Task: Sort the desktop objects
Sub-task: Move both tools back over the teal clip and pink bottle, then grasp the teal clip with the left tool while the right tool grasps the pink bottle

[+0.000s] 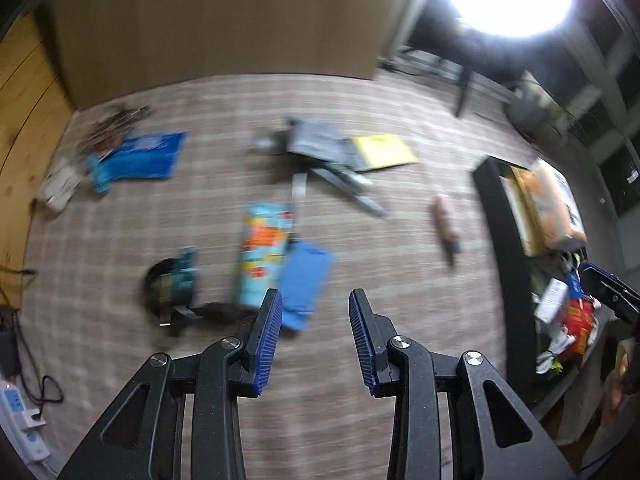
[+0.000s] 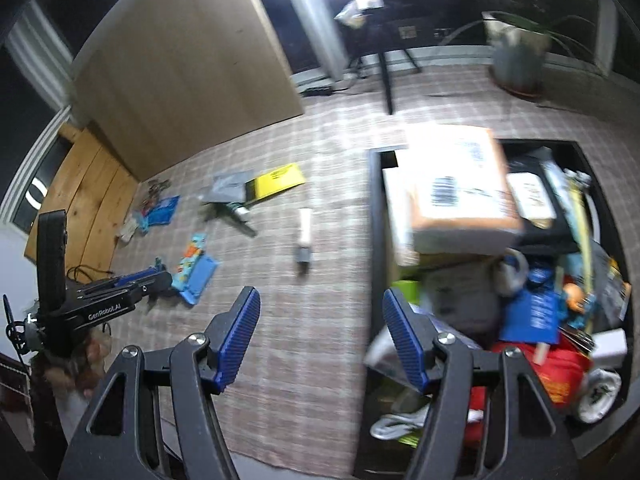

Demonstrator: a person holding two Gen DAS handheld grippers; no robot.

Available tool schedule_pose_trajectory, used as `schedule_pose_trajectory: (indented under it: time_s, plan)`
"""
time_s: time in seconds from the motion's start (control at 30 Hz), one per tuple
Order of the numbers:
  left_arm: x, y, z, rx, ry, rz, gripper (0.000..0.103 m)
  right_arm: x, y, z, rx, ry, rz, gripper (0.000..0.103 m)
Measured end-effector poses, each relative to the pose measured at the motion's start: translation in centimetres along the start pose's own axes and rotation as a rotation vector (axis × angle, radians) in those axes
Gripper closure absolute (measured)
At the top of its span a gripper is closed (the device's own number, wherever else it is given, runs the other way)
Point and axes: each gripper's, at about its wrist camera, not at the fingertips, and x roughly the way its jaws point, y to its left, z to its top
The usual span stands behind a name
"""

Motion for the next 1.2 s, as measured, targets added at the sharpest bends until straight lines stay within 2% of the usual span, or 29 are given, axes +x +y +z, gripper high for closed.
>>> schedule_pose_trajectory:
  time_s: [0.17,0.23,0.27,0.57,0.67,0.8,0.93,1.13,1.2]
  plan:
    - [0.6,5.1,-0.3,-0.046,0.012,0.056,0.068,4.0,2.8,1.6,-0.017,0.072,0.005,0.04]
    - [1.1,6.3,-0.5,-0.044,0.014,0.08,0.057,5.6,3.4,2.3,-0.014,0.101,0.006,0.04]
    - [1.4,6.8,-0.7,-0.044,0.015,0.088,0.057,6.4,3.7,2.6,-0.015,0.113,0.001,0.04]
    - [4.2,7.8,-0.5,-0.037,0.043,0.1,0.057,12.4,3.6,4.6,0.008,0.206,-0.064,0.04]
    - [5.0,7.9,0.0,-0.041,0.043,0.107,0.06,13.9,3.6,4.9,0.004,0.229,-0.077,0.04]
    - [5.7,8.3,0.5,-0.057,0.049,0.116,0.081,15.4,3.4,5.4,0.007,0.237,-0.092,0.04]
    - [6.2,9.2,0.7,-0.089,0.048,0.117,0.092,16.8,2.7,5.8,0.017,0.25,-0.119,0.04]
    - [6.2,10.0,0.7,-0.109,0.042,0.109,0.092,18.8,2.3,6.0,-0.004,0.287,-0.128,0.041]
    - [6.0,10.2,0.7,-0.12,0.036,0.104,0.092,19.4,2.5,6.1,-0.018,0.291,-0.129,0.044]
